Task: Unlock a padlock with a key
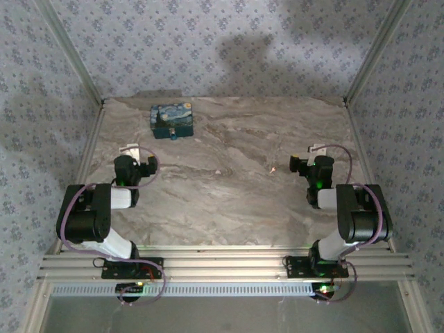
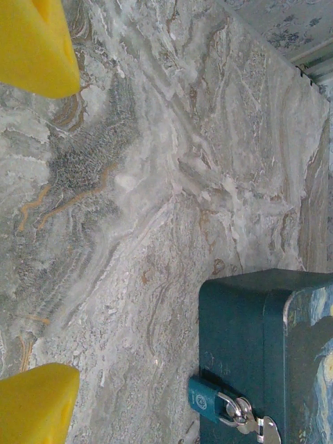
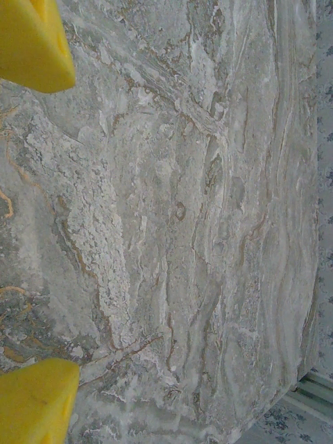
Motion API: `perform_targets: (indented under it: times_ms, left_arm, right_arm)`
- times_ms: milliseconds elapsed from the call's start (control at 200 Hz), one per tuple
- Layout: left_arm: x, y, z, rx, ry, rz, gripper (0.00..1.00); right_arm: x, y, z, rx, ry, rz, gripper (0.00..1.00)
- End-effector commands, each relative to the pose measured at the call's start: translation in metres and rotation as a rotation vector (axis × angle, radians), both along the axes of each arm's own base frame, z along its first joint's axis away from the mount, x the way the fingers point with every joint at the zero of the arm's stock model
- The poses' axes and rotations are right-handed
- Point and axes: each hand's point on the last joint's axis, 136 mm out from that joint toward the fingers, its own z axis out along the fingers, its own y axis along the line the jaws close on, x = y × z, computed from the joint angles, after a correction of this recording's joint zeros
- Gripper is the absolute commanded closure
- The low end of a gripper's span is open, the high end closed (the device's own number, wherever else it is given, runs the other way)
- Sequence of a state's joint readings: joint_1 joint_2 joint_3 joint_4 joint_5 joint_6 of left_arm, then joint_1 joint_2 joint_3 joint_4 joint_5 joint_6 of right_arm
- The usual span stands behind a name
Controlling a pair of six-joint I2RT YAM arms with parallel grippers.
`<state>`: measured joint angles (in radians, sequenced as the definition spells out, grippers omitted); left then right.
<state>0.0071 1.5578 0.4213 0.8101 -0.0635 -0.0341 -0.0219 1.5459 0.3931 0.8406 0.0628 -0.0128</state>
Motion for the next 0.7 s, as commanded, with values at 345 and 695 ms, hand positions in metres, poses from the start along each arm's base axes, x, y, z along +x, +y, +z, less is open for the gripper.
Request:
perform_targets:
  times_ms: [345, 695]
  left_arm:
    - [-0.0011, 0.0002, 0.0064, 0.004, -0.016, -0.012, 0.02]
    - [-0.0003, 0.0004, 0.0083, -0.007, -0.019, -0.021, 0.02]
  right_arm:
    - [-0.0029, -0.0012, 0.0019, -0.003, 0.001, 0.004, 0.0]
    - [-0.003, -0.0005, 0.0031, -0.003, -0.005, 0.008, 0.0]
